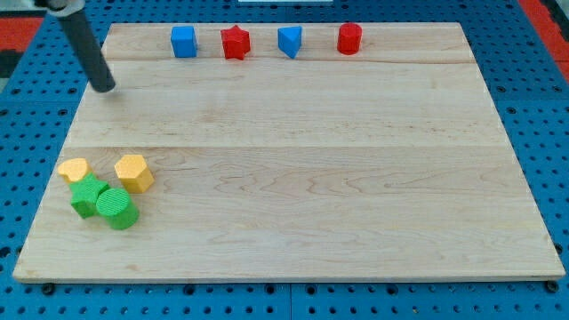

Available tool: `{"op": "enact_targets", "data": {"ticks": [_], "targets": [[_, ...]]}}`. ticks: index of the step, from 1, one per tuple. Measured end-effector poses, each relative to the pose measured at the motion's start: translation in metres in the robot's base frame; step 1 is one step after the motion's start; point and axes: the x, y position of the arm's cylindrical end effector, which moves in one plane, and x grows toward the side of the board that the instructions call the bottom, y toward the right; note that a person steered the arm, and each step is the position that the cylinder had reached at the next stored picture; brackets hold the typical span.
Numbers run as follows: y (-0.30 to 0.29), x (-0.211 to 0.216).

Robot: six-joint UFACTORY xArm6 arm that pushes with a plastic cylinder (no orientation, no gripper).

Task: Place blue cube vertically towards yellow hexagon

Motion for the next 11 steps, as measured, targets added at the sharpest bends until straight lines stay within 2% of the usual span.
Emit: {"op": "enact_targets", "data": {"ticks": [1,3,4,5,6,8,9,11], "targets": [[0.01,-0.036],[0.015,-0.039],[0.015,-0.091],[0.06,-0.129],[0.097,-0.114],[0.101,-0.044],[0.127,-0.034],[0.107,0.045]]}}
